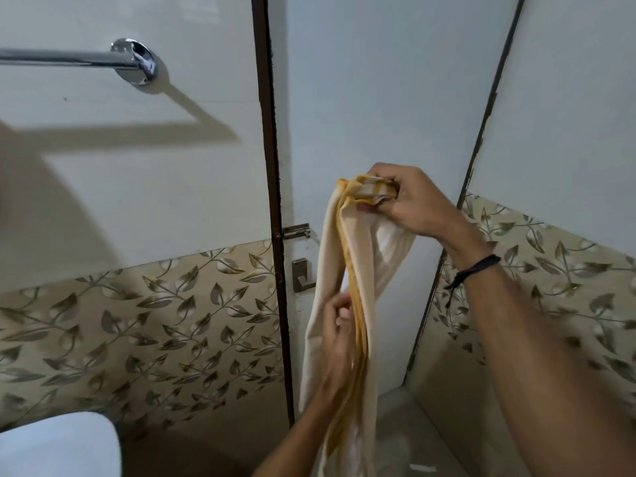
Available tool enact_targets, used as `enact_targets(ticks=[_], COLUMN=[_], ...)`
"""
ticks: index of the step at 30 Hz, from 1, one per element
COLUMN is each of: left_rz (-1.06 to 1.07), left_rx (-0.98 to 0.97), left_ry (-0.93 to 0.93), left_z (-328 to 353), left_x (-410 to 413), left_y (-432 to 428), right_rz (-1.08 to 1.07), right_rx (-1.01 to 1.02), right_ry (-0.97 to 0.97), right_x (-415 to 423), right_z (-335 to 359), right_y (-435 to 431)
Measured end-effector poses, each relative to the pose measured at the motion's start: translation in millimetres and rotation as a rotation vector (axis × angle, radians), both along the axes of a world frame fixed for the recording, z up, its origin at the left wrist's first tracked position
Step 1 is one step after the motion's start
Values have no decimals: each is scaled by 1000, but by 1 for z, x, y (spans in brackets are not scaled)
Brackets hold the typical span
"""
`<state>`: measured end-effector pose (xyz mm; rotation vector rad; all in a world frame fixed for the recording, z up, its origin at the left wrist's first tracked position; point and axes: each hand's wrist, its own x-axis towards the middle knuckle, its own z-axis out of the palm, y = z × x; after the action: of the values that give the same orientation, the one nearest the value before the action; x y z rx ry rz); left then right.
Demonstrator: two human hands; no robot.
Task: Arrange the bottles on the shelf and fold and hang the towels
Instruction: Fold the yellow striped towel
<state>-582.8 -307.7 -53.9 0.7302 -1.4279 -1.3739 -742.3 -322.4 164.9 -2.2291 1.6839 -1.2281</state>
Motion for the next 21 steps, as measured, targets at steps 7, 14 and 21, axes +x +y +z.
enact_targets(ticks=[7,14,21], left_rz=[-32,70,-84], left_rx=[-207,-287,-381], left_ry=[60,44,-73], left_z=[97,126,130], left_x=[6,13,29], left_y=[-31,-54,-66], right_rz=[-5,27,77], right_rx=[121,183,332], right_ry=[157,43,-67], right_x=[19,14,10], right_z=[-14,-13,-12], right_y=[4,10,23])
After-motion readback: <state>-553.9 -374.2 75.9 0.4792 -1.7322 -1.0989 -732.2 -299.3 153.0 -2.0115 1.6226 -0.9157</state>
